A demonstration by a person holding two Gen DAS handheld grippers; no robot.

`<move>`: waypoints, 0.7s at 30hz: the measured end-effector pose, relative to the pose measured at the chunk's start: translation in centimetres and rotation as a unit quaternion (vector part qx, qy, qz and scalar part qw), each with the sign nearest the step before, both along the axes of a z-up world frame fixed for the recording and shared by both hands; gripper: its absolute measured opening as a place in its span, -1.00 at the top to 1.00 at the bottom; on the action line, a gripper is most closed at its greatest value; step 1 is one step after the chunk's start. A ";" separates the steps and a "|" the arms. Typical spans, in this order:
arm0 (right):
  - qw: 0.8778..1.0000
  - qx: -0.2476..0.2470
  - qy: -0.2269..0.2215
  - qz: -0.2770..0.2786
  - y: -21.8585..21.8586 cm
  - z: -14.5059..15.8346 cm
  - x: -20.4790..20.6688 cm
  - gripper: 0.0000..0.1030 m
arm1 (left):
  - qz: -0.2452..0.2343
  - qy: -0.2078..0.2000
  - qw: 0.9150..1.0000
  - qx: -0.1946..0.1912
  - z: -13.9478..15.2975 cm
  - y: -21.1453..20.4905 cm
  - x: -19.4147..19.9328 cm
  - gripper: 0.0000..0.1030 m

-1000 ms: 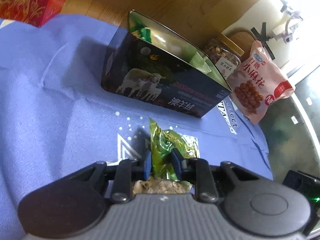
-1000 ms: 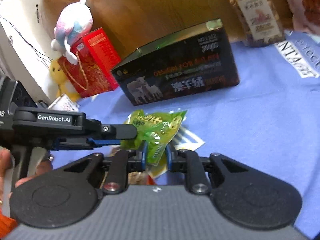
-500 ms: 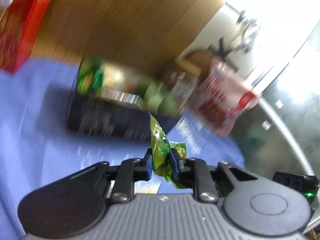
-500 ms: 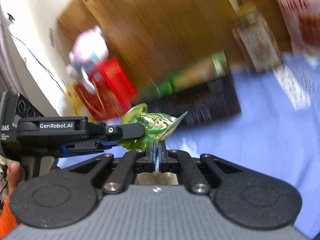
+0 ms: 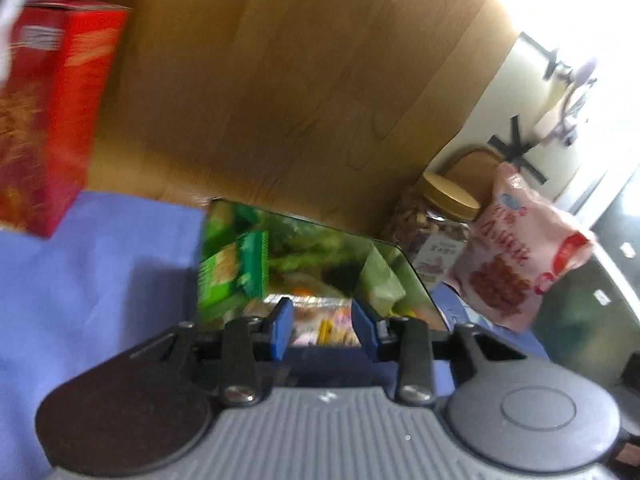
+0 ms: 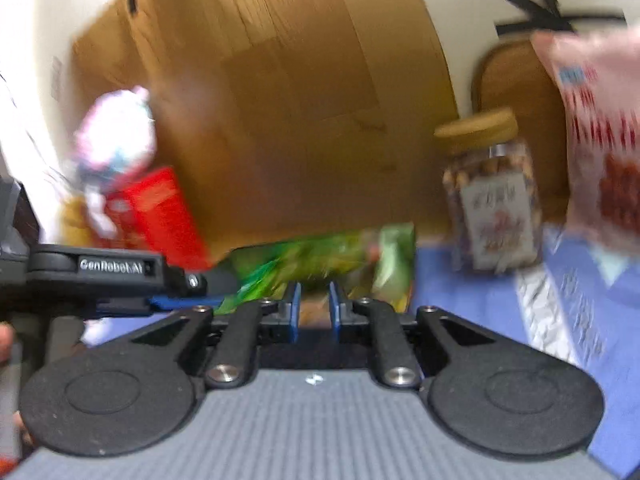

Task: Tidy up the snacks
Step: 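Grasp the green snack bag with the right gripper and lift, then grasp the clear nut-filled bag with the right gripper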

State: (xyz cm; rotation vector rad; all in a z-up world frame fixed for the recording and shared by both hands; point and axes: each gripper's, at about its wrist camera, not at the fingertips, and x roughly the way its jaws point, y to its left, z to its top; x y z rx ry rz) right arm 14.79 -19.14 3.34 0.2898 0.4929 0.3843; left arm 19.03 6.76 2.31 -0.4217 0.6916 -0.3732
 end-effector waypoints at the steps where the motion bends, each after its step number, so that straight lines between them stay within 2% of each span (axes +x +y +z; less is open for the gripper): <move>1: 1.000 0.019 0.015 0.012 -0.6 -0.6 -1.3 0.57 | 0.002 0.004 1.000 0.000 -0.3 0.8 -1.4 0.35; 3: 0.994 0.065 0.075 0.045 -1.3 -2.6 -3.2 0.53 | 0.000 0.037 0.999 0.000 -1.3 2.0 -3.9 0.35; 5: 0.983 0.103 0.130 0.079 -1.4 -4.7 -4.7 0.53 | -0.013 0.056 0.998 -0.013 -2.5 2.9 -6.2 0.35; 7: 0.977 0.105 0.159 0.092 -1.1 -6.2 -5.8 0.53 | -0.025 0.076 0.997 -0.012 -3.5 3.1 -8.5 0.30; 10: 0.978 0.077 0.171 0.091 -0.3 -7.0 -6.7 0.53 | -0.047 0.107 0.993 -0.030 -5.0 3.2 -10.8 0.30; 12: 0.976 0.083 0.174 0.101 0.0 -7.0 -6.4 0.53 | -0.046 0.116 0.992 -0.032 -5.8 3.2 -11.9 0.29; 14: 0.974 0.089 0.180 0.108 0.3 -7.2 -6.0 0.53 | -0.040 0.135 0.989 -0.038 -7.2 3.0 -12.2 0.16; 16: 0.966 0.116 0.195 0.121 0.5 -7.7 -5.4 0.56 | -0.034 0.117 0.991 -0.057 -7.7 3.2 -12.8 0.10; 18: 0.956 0.151 0.216 0.126 0.6 -8.5 -4.6 0.72 | -0.029 0.115 0.991 -0.068 -8.0 3.4 -12.8 0.15; 19: 0.952 0.157 0.226 0.131 1.0 -8.7 -4.2 0.75 | -0.025 0.115 0.990 -0.076 -8.3 3.5 -12.8 0.24; 21: 0.952 0.151 0.228 0.135 1.7 -8.6 -4.1 0.76 | -0.010 0.117 0.990 -0.082 -8.6 3.8 -12.7 0.45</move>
